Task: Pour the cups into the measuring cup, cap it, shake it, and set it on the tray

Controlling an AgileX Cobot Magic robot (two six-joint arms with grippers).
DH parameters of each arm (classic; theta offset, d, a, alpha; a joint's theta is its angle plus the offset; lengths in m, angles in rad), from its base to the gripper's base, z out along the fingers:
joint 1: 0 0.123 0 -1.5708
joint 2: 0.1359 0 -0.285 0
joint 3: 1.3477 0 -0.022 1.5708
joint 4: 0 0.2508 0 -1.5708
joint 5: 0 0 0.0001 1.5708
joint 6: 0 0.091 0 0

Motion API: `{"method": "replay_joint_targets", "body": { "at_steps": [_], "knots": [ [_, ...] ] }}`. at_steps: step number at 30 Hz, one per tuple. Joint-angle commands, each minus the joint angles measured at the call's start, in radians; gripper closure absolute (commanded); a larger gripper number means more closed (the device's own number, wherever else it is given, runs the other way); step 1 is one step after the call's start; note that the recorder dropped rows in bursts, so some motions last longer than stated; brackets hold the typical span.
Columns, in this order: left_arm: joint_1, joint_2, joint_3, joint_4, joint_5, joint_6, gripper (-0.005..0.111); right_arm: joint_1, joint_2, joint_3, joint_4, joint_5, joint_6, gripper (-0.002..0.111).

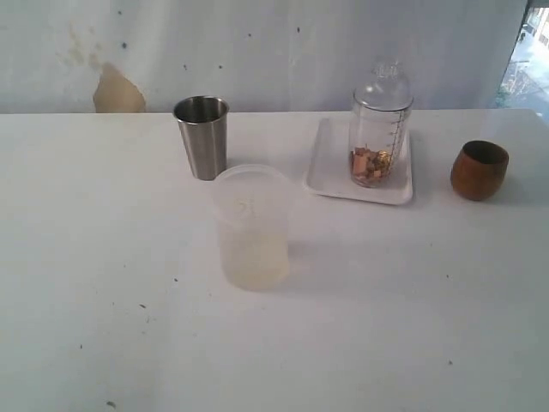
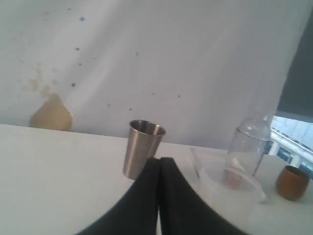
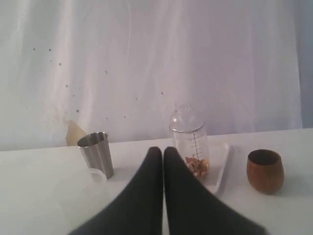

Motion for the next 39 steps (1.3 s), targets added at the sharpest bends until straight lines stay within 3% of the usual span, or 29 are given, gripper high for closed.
{"method": "replay_joint_targets", "body": {
  "at_steps": [1,13,21,23,26,32,39],
  "knots": [
    [0.001,-0.007,0.002,-0.002,-0.118,-0.005,0.107,-0.001,-0.002,0.003,0.005,-0.010,-0.006,0.108],
    [0.001,-0.007,0.002,-0.012,-0.326,-0.003,0.107,-0.001,-0.002,0.003,0.005,-0.012,-0.006,0.108],
    [0.001,-0.007,0.005,-0.357,-0.280,-0.128,0.107,-0.001,-0.002,0.003,0.005,-0.012,-0.006,0.108],
    [0.001,-0.007,0.039,-0.588,-0.231,-0.083,0.107,-0.001,-0.002,0.003,0.005,-0.012,-0.006,0.108],
    [-0.001,-0.011,0.046,-0.826,-0.196,0.124,0.107,-0.001,-0.002,0.003,0.005,-0.012,-0.006,0.108],
    [-0.002,-0.054,0.046,-0.989,-0.133,0.649,0.107,-0.001,-0.002,0.003,0.005,-0.012,-0.006,0.108],
    [-0.069,-0.054,0.046,-1.425,0.214,1.253,0.107,-0.001,-0.002,0.003,0.003,-0.012,-0.006,0.108]
  ]
}}
